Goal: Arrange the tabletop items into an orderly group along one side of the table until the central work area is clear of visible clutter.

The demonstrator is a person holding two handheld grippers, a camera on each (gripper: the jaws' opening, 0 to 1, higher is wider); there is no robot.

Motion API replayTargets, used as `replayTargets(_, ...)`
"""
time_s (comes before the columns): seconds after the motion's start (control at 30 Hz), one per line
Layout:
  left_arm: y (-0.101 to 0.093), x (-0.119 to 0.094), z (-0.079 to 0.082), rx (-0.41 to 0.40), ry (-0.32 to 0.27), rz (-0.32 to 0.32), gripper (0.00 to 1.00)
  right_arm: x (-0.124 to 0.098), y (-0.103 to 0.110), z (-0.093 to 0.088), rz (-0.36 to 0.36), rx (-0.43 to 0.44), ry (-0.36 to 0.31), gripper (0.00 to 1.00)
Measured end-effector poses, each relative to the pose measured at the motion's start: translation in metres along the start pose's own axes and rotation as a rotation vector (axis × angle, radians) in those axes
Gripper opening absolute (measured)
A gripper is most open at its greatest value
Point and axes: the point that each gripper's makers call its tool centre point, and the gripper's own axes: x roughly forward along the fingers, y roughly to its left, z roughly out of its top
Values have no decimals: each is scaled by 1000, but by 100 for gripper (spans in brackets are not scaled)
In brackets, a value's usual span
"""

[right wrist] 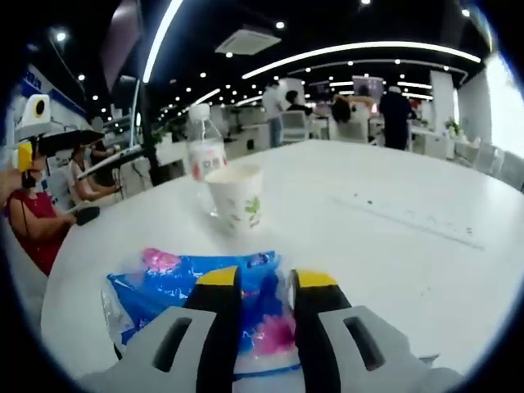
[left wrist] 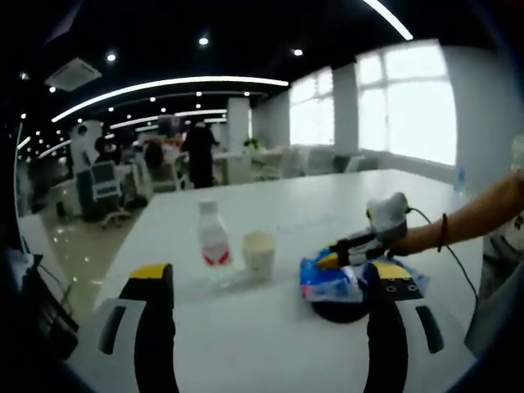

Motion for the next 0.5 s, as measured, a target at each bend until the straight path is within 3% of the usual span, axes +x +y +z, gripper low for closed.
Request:
replayTargets(0.1,1,-1,4,-22,-19,0,93,0,-1,-4,-28,-5,29,10)
replayTargets(0.27,3,-3,9,-53,-42,-2,92,-2,3,-4,-47,-50,48,7)
replayTargets(0.5,2,-3,10,-34,-42,-1,92,-4,0,-1,-79,-32,62,3)
